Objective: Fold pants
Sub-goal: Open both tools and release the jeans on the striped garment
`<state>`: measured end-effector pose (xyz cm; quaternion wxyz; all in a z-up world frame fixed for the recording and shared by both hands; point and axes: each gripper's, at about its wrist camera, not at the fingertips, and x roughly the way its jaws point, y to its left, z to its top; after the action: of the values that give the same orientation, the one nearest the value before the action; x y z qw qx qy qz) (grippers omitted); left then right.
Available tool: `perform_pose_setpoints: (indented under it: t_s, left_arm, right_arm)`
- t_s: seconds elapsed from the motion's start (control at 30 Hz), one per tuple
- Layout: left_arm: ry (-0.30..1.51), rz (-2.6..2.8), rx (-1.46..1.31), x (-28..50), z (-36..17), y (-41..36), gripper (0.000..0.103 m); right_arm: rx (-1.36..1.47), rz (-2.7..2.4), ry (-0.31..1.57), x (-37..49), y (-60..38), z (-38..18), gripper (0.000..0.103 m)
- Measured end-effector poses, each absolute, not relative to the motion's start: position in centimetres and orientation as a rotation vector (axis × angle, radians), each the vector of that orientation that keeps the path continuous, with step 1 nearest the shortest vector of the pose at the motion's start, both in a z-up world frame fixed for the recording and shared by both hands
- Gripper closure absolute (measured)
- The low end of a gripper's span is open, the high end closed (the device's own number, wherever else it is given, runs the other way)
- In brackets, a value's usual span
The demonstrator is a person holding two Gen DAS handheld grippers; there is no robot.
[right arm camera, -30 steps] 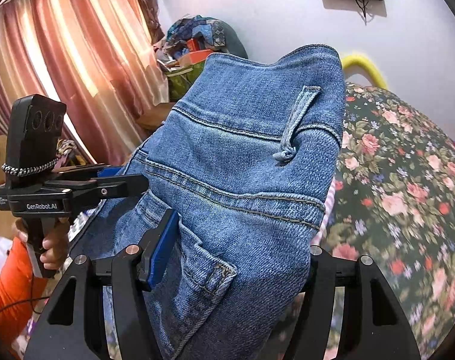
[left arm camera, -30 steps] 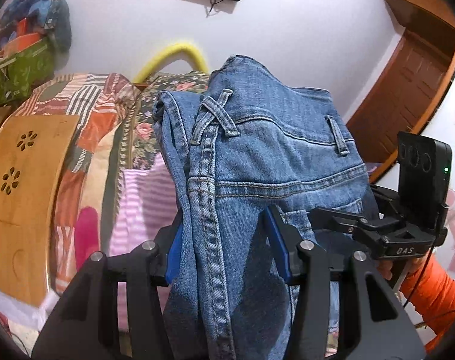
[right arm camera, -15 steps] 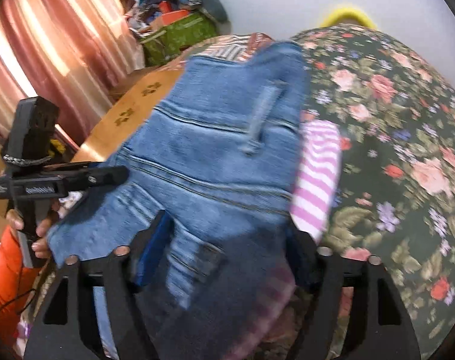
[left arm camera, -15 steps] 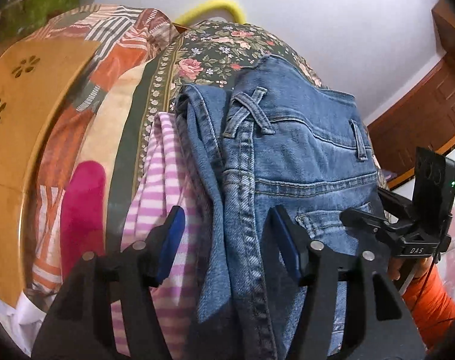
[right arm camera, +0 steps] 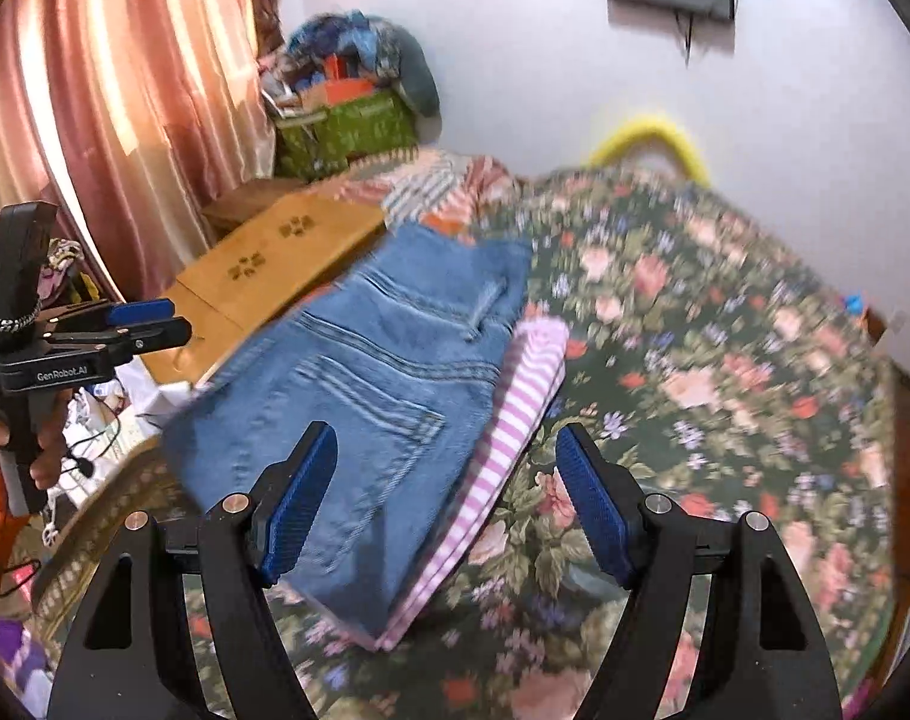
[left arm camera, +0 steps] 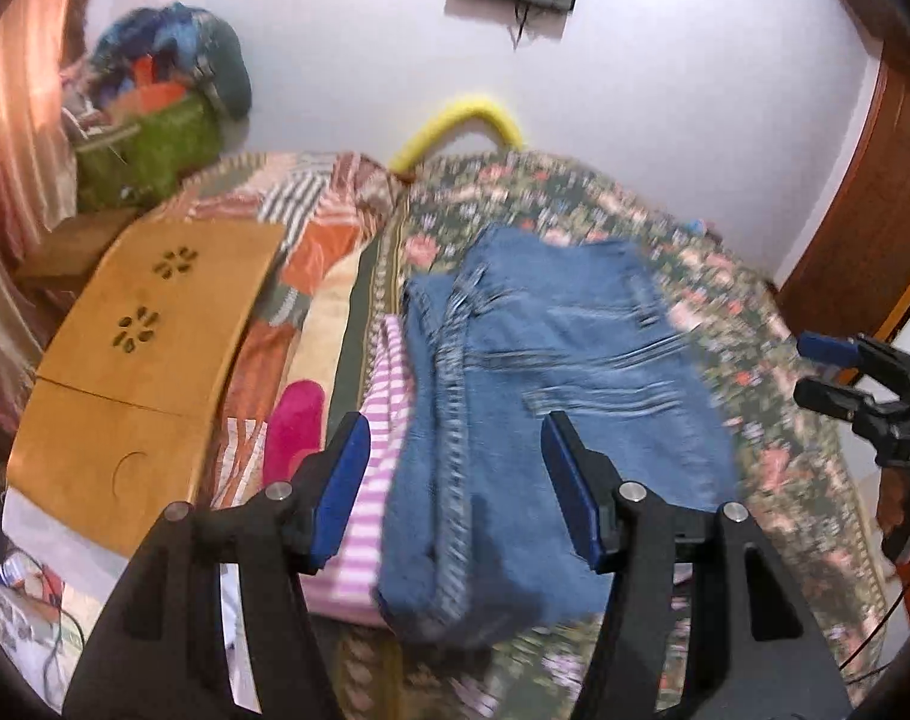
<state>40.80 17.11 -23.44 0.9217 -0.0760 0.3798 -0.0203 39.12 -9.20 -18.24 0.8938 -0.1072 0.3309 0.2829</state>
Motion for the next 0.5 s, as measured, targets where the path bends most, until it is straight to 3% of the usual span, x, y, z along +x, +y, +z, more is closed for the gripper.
perform_pose_setpoints:
  t_s: [0.5]
  left_arm:
    - [0.443, -0.030, -0.128, 21.4, -9.0, 9.6, 0.044]
  right_arm:
    - [-0.151, 0.607, 0.334, 21.1, -11.3, -7.4, 0.030]
